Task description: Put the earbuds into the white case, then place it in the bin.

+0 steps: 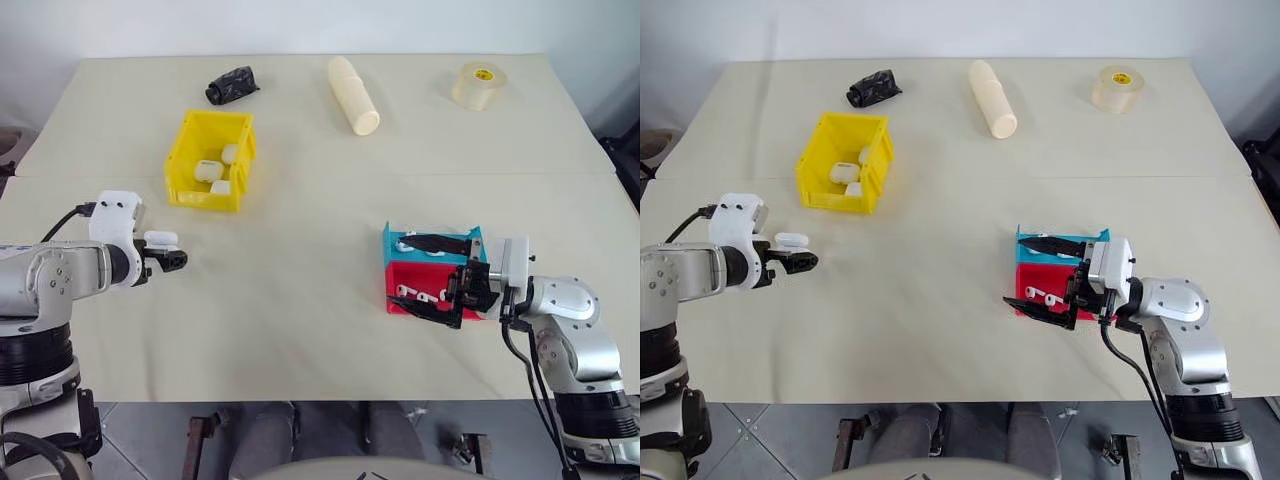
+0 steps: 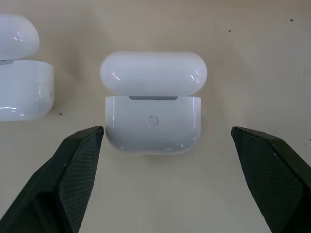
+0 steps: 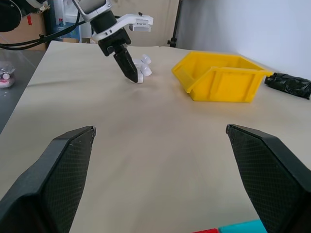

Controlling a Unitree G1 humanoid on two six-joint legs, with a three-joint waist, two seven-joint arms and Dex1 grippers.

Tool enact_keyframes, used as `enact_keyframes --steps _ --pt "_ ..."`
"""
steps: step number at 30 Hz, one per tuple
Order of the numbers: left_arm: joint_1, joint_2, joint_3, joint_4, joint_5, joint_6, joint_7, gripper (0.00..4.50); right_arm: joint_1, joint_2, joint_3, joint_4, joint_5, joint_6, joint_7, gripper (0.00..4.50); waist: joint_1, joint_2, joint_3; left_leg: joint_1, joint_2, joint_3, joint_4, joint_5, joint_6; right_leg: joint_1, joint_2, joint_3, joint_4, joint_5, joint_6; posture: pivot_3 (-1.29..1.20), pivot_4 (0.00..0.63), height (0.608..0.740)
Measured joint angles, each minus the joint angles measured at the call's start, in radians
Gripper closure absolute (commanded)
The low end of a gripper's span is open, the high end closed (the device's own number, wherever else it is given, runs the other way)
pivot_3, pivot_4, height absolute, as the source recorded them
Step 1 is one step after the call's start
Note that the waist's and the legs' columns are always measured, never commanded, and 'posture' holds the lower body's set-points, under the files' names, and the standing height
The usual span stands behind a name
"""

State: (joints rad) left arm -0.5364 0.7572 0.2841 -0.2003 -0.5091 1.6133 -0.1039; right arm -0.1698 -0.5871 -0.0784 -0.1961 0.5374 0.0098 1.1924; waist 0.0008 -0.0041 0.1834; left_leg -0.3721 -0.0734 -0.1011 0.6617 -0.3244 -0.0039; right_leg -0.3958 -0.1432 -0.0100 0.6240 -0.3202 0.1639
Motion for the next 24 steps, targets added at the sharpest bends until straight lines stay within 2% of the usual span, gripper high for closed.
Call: enact_keyframes --steps 8,17,20,23,24 --pt "-0.046 -0.006 -0.067 0.097 0.057 -0.048 -0.037 0.02 0.021 0.002 0.004 -0.029 0.0 0.0 -0.026 0.0 0.0 0.0 0.0 0.0 0.0 0.0 0.0 0.0 0.0 0.0 0.0 0.0 0.0 0.0 0.0 0.0 0.15 0.74" --pt "-0.066 -0.013 -0.088 0.141 0.096 -0.085 -0.063 0.02 0.021 0.002 0.004 -0.033 0.0 0.0 -0.038 0.0 0.001 0.0 0.0 0.0 0.0 0.0 0.001 0.0 0.0 0.0 0.0 0.0 0.002 0.0 0.0 0.0 0.15 0.74" --pt "-0.065 -0.012 -0.091 0.139 0.102 -0.082 -0.072 0.64 0.021 0.002 0.004 -0.034 0.0 0.0 -0.043 0.0 0.001 0.0 0.0 0.0 0.0 0.0 0.001 0.0 0.0 0.0 0.0 0.0 0.002 0.0 0.0 0.0 0.15 0.74" --pt "-0.065 -0.012 -0.095 0.136 0.106 -0.075 -0.081 1.56 0.023 0.002 0.004 -0.034 -0.001 0.0 -0.047 0.0 -0.002 0.0 0.0 0.0 0.0 0.0 0.001 0.0 0.0 0.0 0.0 0.0 0.002 0.0 0.0 0.0 0.15 0.74" --pt "-0.065 -0.012 -0.095 0.134 0.109 -0.07 -0.083 1.7 0.023 0.002 0.004 -0.034 -0.001 0.0 -0.048 0.0 -0.002 0.0 0.0 0.0 0.0 0.001 0.001 0.0 0.0 0.0 0.0 0.0 0.002 0.0 0.0 0.0 0.15 0.74"
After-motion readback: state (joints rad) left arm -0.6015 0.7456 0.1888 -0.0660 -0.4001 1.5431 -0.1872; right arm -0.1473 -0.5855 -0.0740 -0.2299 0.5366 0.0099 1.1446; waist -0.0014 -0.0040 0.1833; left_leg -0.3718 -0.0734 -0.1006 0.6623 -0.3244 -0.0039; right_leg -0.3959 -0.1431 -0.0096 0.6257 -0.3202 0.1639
